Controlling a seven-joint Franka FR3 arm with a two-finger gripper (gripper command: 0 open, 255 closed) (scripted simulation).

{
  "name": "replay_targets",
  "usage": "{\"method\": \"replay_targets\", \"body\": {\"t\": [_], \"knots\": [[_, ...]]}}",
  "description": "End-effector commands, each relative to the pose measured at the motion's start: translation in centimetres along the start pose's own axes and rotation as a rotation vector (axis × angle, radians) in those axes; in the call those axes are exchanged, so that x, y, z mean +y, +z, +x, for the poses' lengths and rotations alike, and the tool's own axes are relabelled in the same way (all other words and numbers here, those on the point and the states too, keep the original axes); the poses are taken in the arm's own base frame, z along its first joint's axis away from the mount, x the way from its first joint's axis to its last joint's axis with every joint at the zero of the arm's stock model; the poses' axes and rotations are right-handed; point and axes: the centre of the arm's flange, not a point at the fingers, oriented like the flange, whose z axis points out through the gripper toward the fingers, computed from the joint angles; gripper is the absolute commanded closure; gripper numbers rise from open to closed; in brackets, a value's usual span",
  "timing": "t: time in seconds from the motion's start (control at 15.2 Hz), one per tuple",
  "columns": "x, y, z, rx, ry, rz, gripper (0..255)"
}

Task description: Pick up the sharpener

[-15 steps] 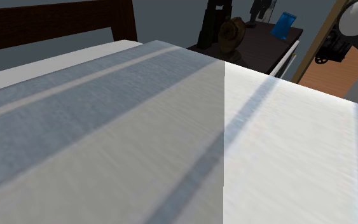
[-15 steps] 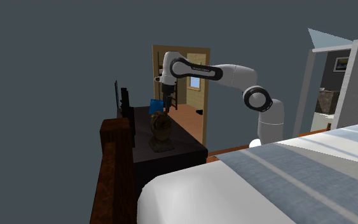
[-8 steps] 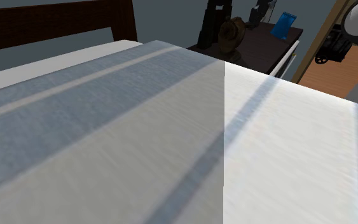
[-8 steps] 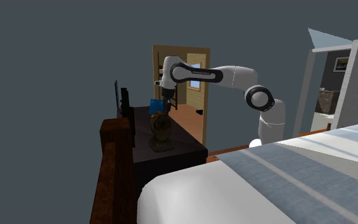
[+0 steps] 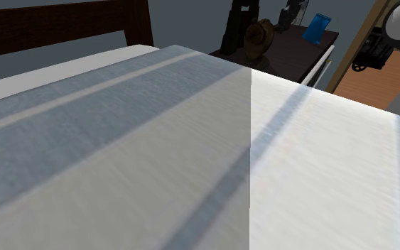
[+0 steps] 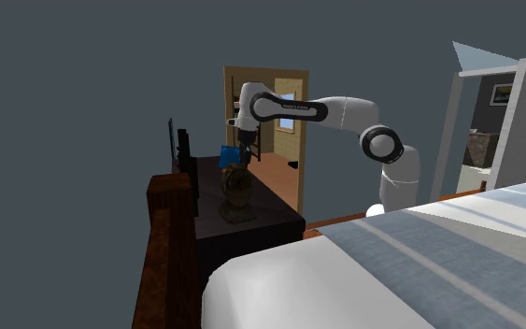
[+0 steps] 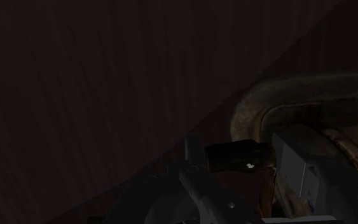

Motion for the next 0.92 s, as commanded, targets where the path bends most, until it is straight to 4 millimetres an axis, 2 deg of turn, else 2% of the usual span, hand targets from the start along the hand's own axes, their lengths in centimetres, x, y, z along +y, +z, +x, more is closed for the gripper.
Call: {"method": "replay_targets", "body": {"t": [0.0,0.86], "knots": [[0.1,-0.4,0.0,-0.002,0.0,0.001,255],[0.8,-7.2,0.8,-0.002,0.0,0.001,255]]}}
